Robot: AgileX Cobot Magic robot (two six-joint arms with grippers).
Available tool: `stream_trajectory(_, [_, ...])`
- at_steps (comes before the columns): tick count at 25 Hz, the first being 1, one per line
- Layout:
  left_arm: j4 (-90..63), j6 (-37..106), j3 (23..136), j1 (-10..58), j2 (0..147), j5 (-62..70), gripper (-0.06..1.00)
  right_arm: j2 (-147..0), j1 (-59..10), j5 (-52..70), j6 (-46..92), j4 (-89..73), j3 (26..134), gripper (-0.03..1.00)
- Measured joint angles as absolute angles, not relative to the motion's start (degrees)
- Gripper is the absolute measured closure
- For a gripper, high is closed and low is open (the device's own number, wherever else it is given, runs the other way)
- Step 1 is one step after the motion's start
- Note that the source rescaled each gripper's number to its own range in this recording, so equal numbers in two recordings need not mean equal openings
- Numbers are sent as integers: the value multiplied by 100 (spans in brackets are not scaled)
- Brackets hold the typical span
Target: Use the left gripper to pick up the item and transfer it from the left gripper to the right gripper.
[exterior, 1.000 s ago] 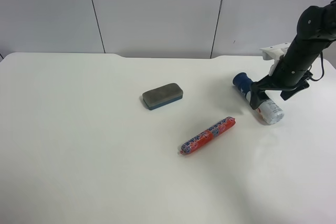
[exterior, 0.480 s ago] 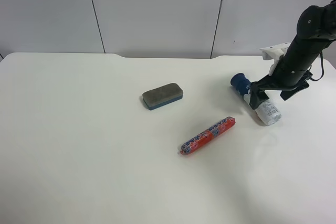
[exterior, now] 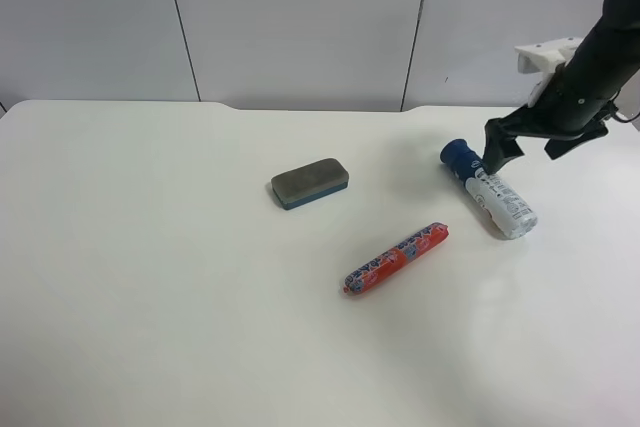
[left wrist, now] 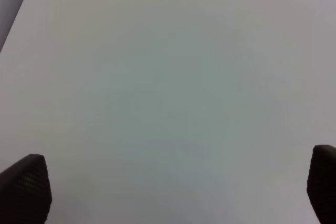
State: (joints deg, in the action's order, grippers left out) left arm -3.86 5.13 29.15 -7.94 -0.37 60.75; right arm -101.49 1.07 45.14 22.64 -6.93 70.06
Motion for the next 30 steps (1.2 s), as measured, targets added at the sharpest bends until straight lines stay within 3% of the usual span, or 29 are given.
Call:
stream_trajectory(23, [-386, 513, 2915, -794, -37, 6075, -5, -5930, 107, 6778, 2076, -976, 6981, -2])
stream_trajectory(30, [-386, 513, 2915, -794, -37, 6075, -5, -4736, 107, 6836, 1920, -988, 6115, -2])
